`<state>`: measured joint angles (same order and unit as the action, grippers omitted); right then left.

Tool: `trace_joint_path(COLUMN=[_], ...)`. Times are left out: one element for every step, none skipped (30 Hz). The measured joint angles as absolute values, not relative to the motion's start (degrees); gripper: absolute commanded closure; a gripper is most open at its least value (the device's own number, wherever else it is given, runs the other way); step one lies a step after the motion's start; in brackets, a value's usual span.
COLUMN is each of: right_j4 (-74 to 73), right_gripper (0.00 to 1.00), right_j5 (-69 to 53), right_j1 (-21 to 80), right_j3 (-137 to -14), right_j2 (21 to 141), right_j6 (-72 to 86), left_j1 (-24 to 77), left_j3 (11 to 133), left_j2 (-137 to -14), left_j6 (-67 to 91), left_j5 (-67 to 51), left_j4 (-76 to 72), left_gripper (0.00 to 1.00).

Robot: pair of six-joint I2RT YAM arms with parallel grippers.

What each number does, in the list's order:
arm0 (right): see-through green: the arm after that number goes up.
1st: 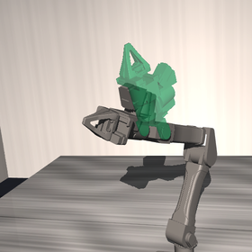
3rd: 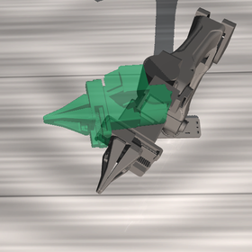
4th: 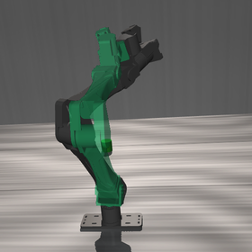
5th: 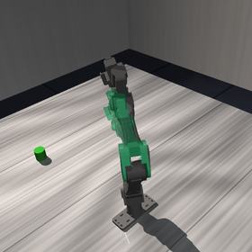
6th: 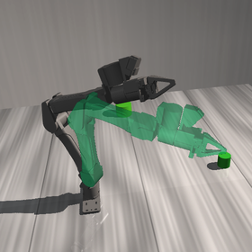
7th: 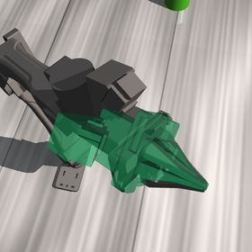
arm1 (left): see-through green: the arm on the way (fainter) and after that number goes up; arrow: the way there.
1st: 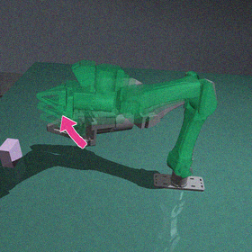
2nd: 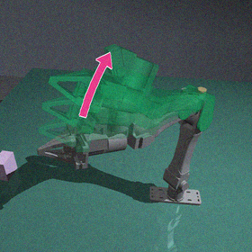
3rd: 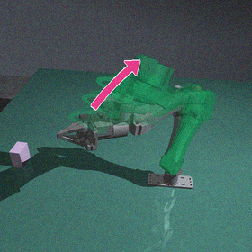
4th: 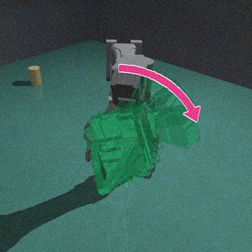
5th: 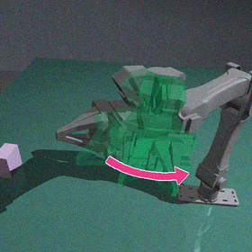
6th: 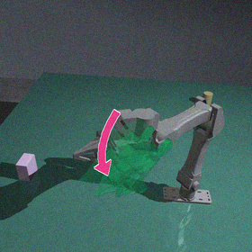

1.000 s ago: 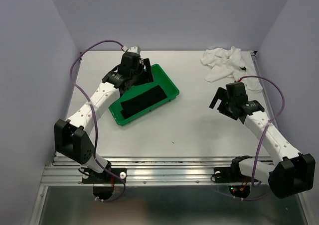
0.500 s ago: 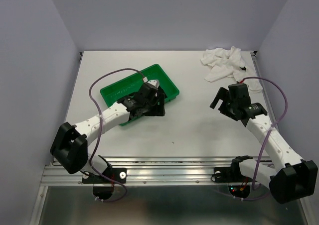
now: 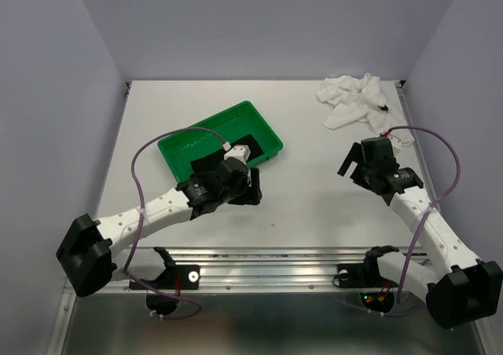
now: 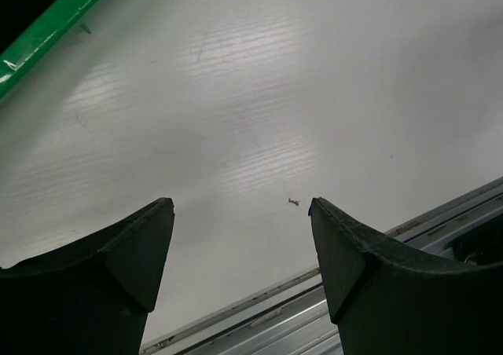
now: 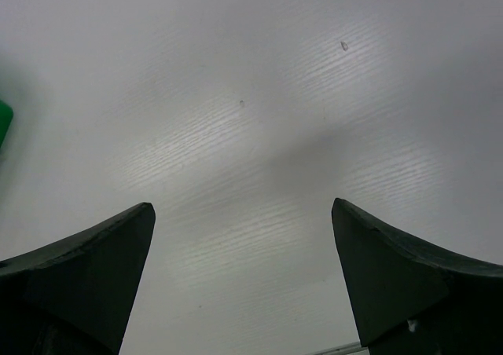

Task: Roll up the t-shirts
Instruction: Reset both arms

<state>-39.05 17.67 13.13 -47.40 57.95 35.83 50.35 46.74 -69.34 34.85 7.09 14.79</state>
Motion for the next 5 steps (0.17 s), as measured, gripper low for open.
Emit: trace_joint_path(right_j4=[-39.09, -39.09, -39.11, -39.11, -39.09], right_gripper=[0.00, 0.00, 0.00, 0.00, 0.00], right_j5=[18.04, 18.22, 18.50, 18.65, 18.72], right_j1=[13.13, 13.13, 13.13, 13.13, 13.13], right_j3=[-47.27, -47.20, -47.11, -47.09, -47.07], right_j2=[57.69, 57.56, 57.32, 57.19, 56.99], right_j6=[35.83, 35.83, 35.86, 35.88, 35.88], left_j1=[50.94, 51.90, 52.45, 53.10, 53.98], left_j3=[46.30, 45.74, 45.45, 45.21, 44.93], left_j2=[-68.99, -68.36, -67.99, -67.53, -67.00], left_j6=[35.11, 35.51, 35.68, 35.90, 36.10], left_j5=[7.33, 7.53, 7.66, 7.75, 7.92], left_j4=[14.61, 14.24, 14.02, 13.85, 13.37], left_gripper=[0.20, 0.20, 0.20, 0.20, 0.20])
